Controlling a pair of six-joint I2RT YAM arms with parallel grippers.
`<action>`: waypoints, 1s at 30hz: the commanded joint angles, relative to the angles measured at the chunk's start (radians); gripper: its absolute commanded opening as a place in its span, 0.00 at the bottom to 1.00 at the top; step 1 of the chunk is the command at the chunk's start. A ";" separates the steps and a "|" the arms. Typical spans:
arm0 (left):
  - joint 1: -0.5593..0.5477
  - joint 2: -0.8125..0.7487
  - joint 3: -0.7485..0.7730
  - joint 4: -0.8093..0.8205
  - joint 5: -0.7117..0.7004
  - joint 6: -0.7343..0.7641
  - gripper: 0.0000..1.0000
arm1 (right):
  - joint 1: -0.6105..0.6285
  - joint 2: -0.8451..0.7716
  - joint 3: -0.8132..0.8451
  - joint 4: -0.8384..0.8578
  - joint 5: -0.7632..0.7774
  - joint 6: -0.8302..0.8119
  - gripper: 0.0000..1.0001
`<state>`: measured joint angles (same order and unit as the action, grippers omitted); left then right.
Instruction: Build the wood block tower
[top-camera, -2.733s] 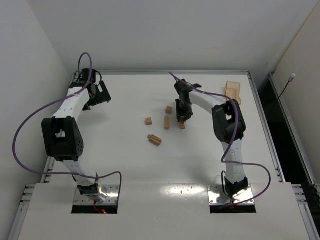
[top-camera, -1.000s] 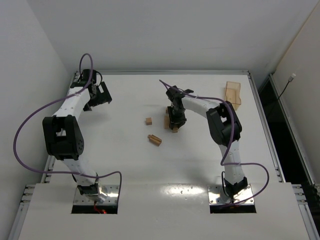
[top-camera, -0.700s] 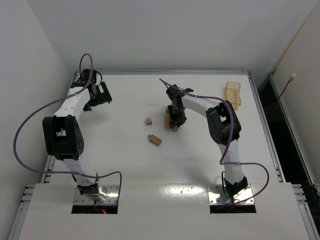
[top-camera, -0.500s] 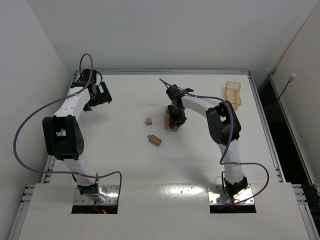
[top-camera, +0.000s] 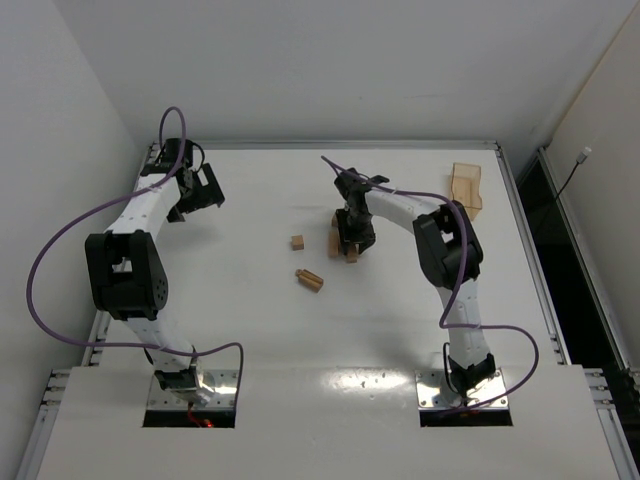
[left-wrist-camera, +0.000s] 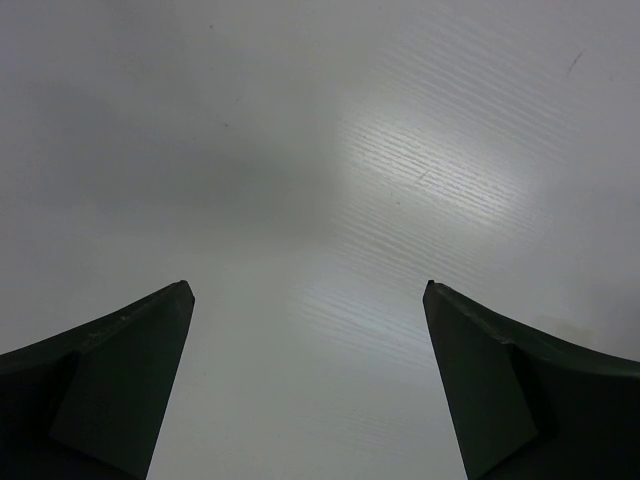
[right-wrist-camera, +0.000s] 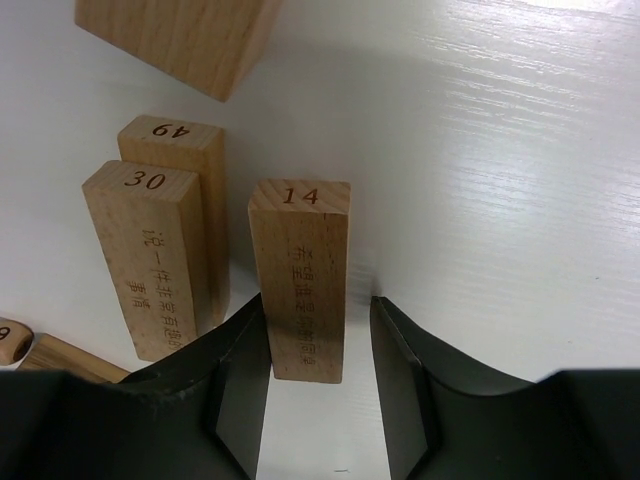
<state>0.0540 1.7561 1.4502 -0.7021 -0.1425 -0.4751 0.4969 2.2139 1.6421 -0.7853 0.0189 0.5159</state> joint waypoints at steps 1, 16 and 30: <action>0.003 -0.001 0.033 0.016 0.011 0.006 1.00 | -0.004 -0.010 0.027 0.021 0.013 -0.004 0.40; 0.003 -0.010 0.033 0.016 0.020 0.006 1.00 | -0.004 -0.066 0.065 0.031 -0.005 -0.033 0.40; -0.006 -0.029 0.033 0.026 0.029 -0.003 1.00 | -0.004 -0.207 0.056 0.031 0.015 -0.073 0.40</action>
<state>0.0528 1.7561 1.4502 -0.6991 -0.1211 -0.4755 0.4969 2.0777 1.6707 -0.7692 0.0212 0.4595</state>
